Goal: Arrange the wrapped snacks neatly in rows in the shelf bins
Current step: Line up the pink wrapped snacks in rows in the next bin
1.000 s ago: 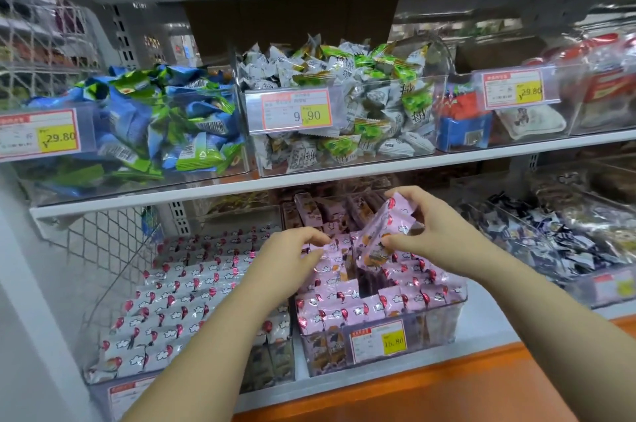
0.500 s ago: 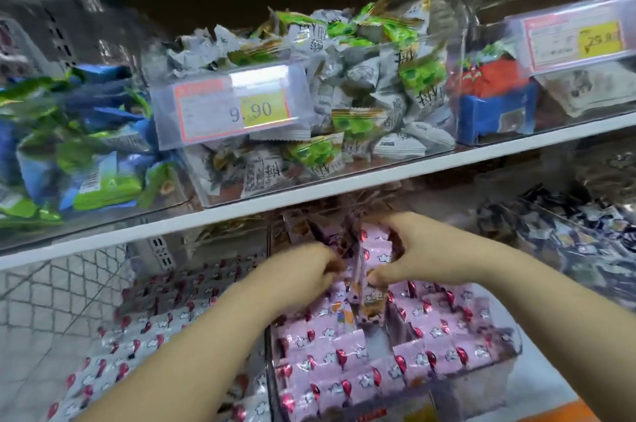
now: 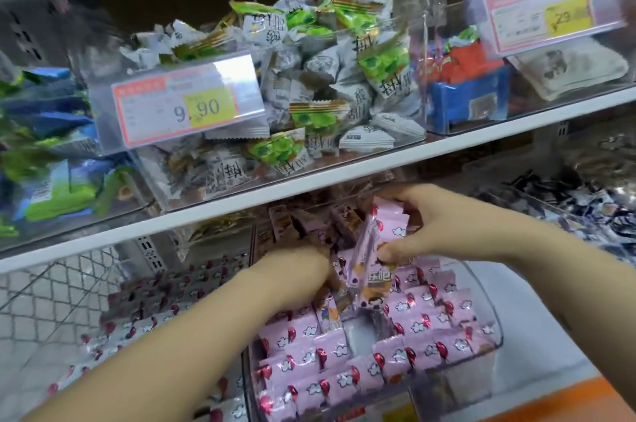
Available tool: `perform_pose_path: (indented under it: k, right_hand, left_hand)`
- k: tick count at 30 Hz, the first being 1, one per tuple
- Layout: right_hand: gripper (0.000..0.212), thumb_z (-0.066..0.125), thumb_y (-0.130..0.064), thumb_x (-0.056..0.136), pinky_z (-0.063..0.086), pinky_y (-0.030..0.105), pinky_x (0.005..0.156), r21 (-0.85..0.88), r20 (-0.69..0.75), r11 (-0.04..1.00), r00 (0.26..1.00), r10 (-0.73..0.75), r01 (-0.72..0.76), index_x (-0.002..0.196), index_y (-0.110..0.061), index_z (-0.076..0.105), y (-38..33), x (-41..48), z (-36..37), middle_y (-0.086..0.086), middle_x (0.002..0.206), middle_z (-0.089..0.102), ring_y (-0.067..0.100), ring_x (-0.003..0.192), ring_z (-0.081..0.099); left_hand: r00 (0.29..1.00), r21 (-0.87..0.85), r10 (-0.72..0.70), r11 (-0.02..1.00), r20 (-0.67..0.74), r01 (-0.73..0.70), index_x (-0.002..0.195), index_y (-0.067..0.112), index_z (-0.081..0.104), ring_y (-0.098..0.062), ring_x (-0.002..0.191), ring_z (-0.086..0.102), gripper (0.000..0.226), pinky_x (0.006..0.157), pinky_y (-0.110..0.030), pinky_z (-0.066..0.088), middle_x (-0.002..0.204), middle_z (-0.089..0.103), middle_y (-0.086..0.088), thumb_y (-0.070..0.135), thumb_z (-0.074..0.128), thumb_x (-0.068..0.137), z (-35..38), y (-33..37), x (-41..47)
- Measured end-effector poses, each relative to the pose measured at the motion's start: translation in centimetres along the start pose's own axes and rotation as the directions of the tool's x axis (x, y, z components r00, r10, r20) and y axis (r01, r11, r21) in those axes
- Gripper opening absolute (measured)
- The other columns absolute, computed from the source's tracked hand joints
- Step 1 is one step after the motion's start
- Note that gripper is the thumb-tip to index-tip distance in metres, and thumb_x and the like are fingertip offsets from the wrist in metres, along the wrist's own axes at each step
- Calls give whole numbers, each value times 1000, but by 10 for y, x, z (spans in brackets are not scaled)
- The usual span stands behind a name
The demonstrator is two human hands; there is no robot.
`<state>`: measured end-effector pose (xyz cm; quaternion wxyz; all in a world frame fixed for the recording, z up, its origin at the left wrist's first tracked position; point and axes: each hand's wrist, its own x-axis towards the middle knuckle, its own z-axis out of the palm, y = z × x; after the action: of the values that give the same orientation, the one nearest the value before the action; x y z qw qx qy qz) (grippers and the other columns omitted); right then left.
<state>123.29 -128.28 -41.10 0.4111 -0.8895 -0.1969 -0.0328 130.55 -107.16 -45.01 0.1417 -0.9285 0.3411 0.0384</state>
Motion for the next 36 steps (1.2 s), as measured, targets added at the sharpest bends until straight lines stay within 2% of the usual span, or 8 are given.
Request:
perform_pose_path:
  k: [2, 6, 9, 15, 19, 21, 28, 36]
  right_hand:
    - [64, 80, -27, 71, 42, 14, 94, 41, -15, 999, 1000, 20, -19, 120, -42, 43, 2, -3, -8, -23, 117, 58, 17, 117, 55]
    - [57, 82, -28, 68, 38, 50, 104, 148, -32, 989, 999, 33, -28, 110, -46, 48, 3, -7, -16, 23, 128, 54, 33, 122, 48]
    - [64, 83, -29, 66, 37, 57, 101, 176, -42, 984, 998, 36, -28, 119, -43, 49, 8, -7, -16, 29, 127, 50, 39, 120, 48]
    - [68, 82, -24, 69, 46, 37, 100, 206, -115, 979, 993, 18, 6, 120, -45, 42, 7, -3, -7, -22, 127, 53, 21, 123, 51]
    - [67, 79, -25, 73, 43, 6, 82, 77, -160, 996, 987, -24, 37, 124, -43, 40, -2, 1, 6, -22, 120, 49, -19, 93, 54]
    - [62, 78, -25, 73, 46, 12, 66, 1, -156, 1000, 987, -29, 29, 123, -38, 43, -5, 5, 17, -22, 109, 52, -7, 64, 57]
    - [71, 77, -26, 74, 37, 3, 59, -123, -116, 989, 989, -94, 80, 137, -23, 43, 7, 25, 53, -16, 100, 55, -14, 58, 50]
    - [78, 78, -25, 73, 36, 10, 91, -154, 29, 985, 997, -75, 79, 141, -19, 40, 0, 33, 63, -18, 129, 45, 0, 115, 48]
  left_hand:
    - [1000, 45, 17, 999, 24, -18, 122, 39, 60, -20, 110, 51, 34, 88, -31, 46, 122, 54, 5, 20, 54, 95, 1, 0, 2]
    - [998, 117, 41, 992, 40, -46, 118, 37, 62, -17, 112, 48, 30, 84, -28, 30, 119, 52, 5, 19, 53, 95, -1, 3, 6]
    - [999, 79, 50, 996, 16, -51, 106, 32, 66, -14, 107, 50, 25, 85, -29, 36, 111, 56, 9, 15, 56, 90, -2, 2, 6]
    - [999, -81, 41, 996, 14, -39, 81, 28, 61, -8, 73, 55, 18, 63, -24, 40, 76, 61, 12, 11, 56, 83, -10, 6, -5]
    - [997, -143, 68, 987, -27, -72, 84, 32, 60, -5, 67, 52, 6, 61, -22, 38, 69, 58, 15, 27, 61, 86, -14, 7, -19]
    - [996, -165, 68, 983, -61, -77, 86, 33, 61, -3, 67, 52, 5, 65, -21, 40, 70, 59, 17, 29, 64, 85, -13, 6, -25]
    - [983, -299, 70, 947, -168, -118, 76, 36, 53, 14, 62, 52, 20, 60, -11, 36, 67, 61, 21, 27, 68, 83, -5, 8, -45]
    - [950, -417, 16, 896, -310, -151, 71, 35, 46, 8, 65, 56, 29, 61, -12, 36, 60, 58, 23, 35, 74, 80, 4, 5, -60]
